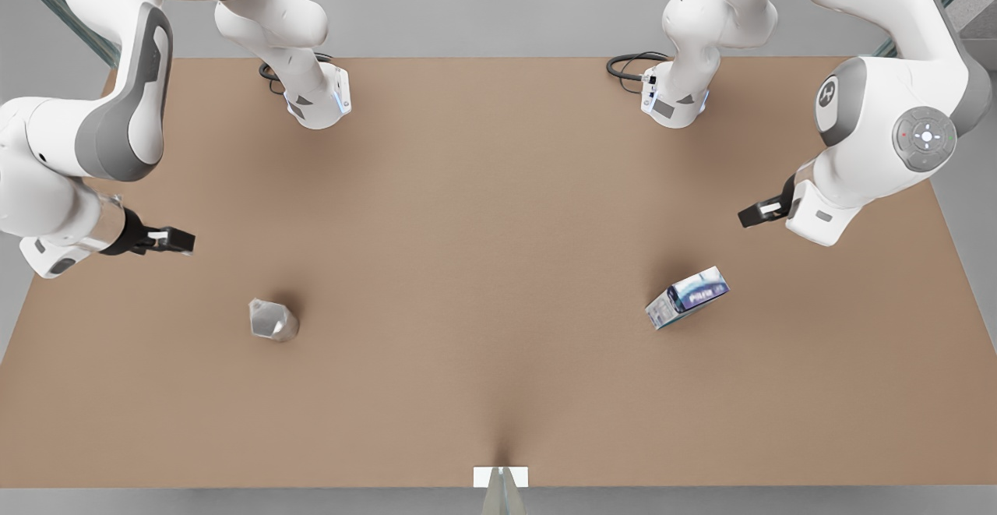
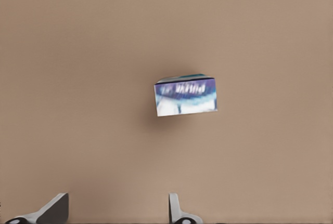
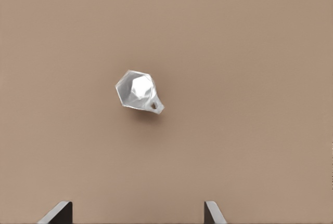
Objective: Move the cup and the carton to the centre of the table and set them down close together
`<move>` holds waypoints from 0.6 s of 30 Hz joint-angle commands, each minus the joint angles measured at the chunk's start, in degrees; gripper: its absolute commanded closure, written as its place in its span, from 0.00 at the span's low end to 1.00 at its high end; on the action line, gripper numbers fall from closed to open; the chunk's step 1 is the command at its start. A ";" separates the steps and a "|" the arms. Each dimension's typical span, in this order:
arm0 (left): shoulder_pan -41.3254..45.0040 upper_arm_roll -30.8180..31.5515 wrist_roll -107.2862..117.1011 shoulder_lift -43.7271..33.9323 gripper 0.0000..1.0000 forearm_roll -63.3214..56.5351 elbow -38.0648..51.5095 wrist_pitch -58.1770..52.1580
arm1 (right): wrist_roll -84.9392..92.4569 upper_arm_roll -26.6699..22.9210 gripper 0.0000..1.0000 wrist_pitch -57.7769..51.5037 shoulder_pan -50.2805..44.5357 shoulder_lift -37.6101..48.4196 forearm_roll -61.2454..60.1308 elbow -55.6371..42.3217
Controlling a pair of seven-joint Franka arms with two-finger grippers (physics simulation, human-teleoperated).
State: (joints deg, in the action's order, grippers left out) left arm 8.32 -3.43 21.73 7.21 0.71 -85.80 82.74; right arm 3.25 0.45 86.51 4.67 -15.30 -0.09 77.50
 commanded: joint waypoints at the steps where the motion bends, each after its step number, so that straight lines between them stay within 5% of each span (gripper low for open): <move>1: -0.06 0.00 -0.02 -0.09 0.00 0.08 -0.07 -0.04 | 0.00 -0.01 0.00 0.15 -0.01 0.00 0.00 0.02; 6: -0.06 0.00 0.07 -0.27 0.00 0.08 -1.03 -0.04 | 0.53 0.70 0.00 1.02 -0.18 -0.17 0.00 3.00; 14: 0.03 0.00 0.86 -0.36 0.00 0.34 -4.46 1.11 | 22.13 4.21 0.00 29.49 -0.54 -1.66 -0.09 18.29; 18: 0.03 0.00 0.86 -0.36 0.00 0.52 -5.61 1.19 | 31.89 4.91 0.00 33.10 -0.54 -1.66 -10.63 20.41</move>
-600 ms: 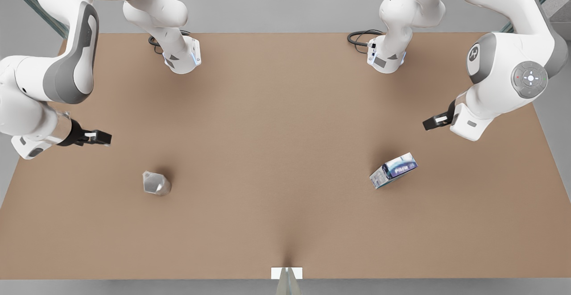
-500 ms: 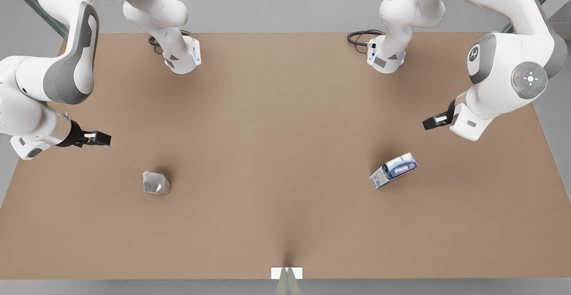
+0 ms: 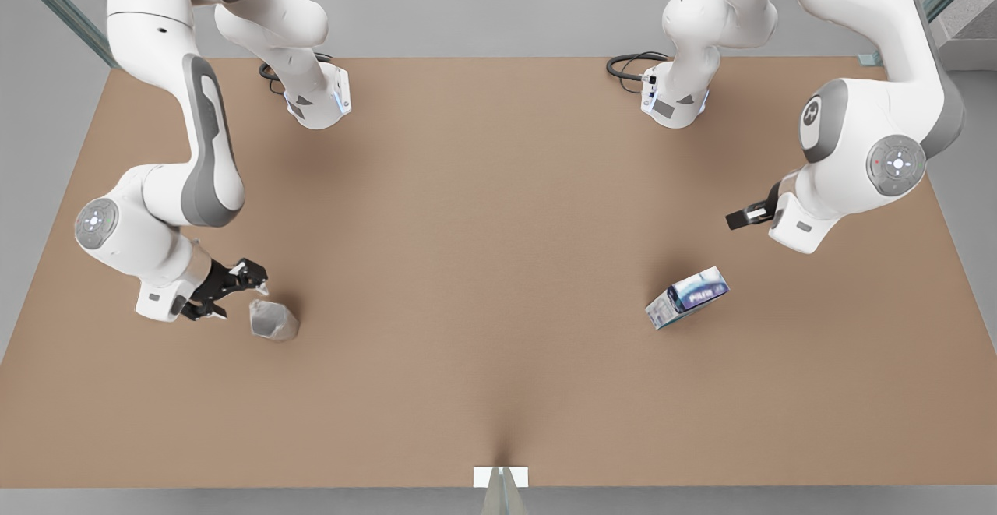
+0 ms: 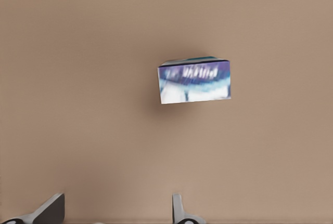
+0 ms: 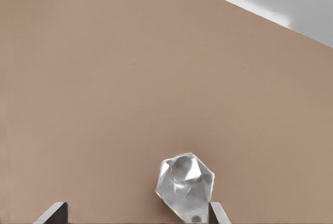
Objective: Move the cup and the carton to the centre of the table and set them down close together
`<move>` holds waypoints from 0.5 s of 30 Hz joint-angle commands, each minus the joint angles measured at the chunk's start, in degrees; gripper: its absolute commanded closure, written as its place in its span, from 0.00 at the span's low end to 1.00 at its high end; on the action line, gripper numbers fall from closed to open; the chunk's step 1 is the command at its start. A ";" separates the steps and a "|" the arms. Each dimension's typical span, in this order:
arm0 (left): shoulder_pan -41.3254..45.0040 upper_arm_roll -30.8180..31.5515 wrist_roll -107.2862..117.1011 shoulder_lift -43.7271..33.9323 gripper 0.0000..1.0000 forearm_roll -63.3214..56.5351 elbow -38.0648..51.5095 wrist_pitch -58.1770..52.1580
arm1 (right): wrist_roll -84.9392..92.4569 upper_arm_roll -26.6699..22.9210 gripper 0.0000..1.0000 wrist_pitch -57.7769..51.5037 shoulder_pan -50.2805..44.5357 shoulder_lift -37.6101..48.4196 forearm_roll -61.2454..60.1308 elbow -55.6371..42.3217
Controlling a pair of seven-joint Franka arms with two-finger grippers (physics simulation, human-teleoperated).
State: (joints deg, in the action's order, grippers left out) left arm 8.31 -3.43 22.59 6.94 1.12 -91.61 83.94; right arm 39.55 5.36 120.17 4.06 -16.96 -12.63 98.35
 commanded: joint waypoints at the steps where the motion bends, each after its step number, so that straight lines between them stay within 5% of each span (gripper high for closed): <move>1: 0.04 0.00 -0.09 0.00 0.00 0.02 -0.24 0.09 | 3.06 0.01 0.00 0.33 0.07 0.09 -1.26 0.35; 7: 0.04 0.00 2.55 -0.08 0.00 0.11 -0.68 0.35 | 21.70 2.91 0.00 -1.69 0.16 1.14 -1.79 3.51; 15: 0.13 0.00 2.90 0.36 0.00 0.11 -0.76 0.88 | 25.22 -1.23 0.00 -1.78 0.07 -0.52 2.08 5.71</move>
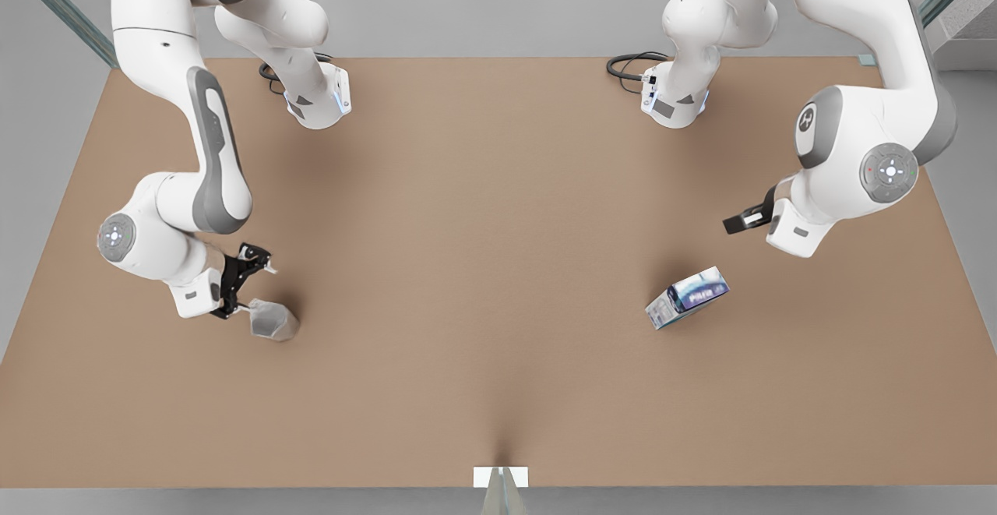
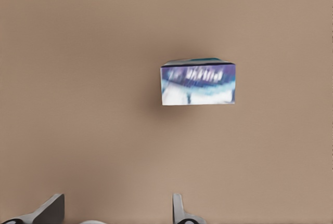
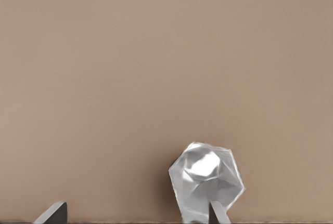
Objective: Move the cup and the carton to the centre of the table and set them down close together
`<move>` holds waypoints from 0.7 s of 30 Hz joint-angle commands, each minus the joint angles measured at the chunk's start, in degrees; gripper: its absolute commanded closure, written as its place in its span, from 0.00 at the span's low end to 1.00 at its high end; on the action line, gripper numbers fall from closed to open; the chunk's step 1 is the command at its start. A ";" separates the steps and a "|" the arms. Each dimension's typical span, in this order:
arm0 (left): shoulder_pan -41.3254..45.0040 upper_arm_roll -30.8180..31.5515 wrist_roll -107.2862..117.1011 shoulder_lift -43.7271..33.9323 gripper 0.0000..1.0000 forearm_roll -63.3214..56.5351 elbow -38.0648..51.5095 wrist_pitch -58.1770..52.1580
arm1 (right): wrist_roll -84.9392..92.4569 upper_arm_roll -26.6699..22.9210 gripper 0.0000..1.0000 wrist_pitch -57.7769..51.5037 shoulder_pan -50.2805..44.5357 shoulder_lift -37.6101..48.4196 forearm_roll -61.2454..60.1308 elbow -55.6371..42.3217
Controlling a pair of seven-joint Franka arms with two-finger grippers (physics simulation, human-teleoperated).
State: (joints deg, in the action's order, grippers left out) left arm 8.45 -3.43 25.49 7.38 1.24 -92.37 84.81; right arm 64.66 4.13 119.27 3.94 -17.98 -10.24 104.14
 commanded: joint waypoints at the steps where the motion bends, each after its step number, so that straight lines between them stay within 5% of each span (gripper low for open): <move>1: -0.01 0.00 0.00 0.00 0.00 -0.01 0.00 0.00 | -0.15 0.00 0.00 0.26 -0.07 -0.38 0.05 -0.08; 21: -0.01 0.00 -0.09 0.79 0.00 0.08 0.00 -0.17 | -8.41 2.11 0.00 10.90 -1.39 -3.37 10.86 5.02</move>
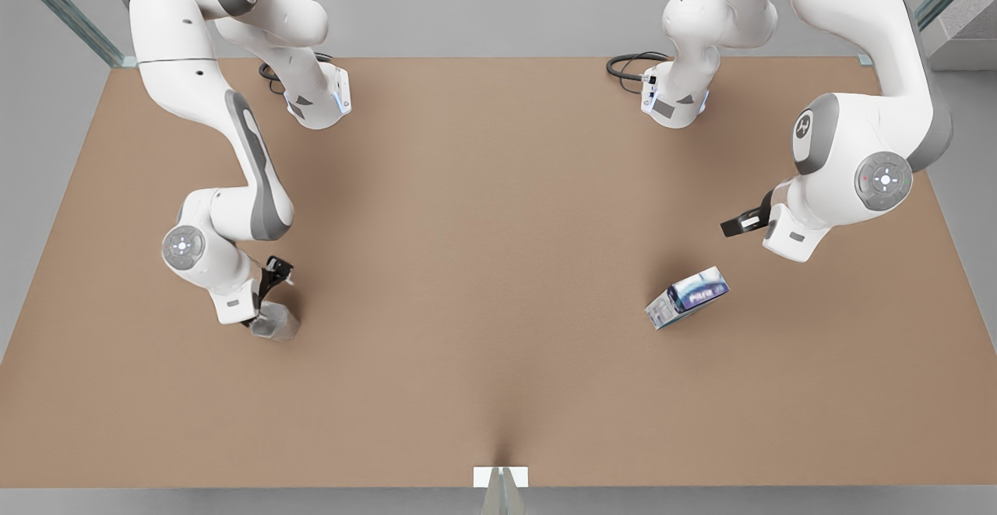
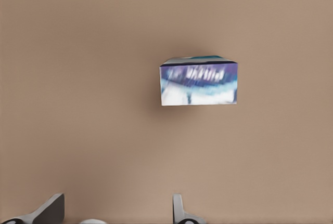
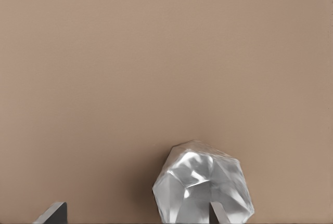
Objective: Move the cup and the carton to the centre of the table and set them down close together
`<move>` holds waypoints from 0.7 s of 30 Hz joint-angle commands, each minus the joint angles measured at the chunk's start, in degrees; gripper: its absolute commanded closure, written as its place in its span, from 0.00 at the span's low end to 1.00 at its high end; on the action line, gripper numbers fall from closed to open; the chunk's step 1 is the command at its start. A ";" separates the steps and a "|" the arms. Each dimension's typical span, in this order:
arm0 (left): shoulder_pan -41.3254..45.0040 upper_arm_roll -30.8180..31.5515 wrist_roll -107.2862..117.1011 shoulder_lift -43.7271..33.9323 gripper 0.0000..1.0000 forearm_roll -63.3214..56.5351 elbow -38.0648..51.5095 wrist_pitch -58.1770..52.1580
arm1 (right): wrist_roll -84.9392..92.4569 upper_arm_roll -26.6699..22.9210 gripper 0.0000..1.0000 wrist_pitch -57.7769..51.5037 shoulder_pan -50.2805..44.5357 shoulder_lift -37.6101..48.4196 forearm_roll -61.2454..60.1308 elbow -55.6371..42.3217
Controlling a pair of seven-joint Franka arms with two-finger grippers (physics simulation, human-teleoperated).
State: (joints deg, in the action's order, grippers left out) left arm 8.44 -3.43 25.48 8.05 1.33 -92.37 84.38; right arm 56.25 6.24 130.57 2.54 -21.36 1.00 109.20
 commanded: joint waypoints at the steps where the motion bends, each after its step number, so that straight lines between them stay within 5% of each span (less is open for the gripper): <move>1: 0.00 0.09 0.01 -0.05 0.00 -0.01 0.00 -0.09 | 0.00 0.00 0.00 0.21 0.00 -0.09 0.84 0.13; 21: 0.35 0.09 -0.70 0.65 0.00 -0.01 -0.61 0.35 | 11.25 -1.67 0.00 7.51 -0.26 -5.45 1.54 5.76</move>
State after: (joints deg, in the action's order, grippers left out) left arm 8.81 -3.34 25.12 8.96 1.32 -92.94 84.73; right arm 67.54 4.57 138.16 2.32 -26.89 2.55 115.47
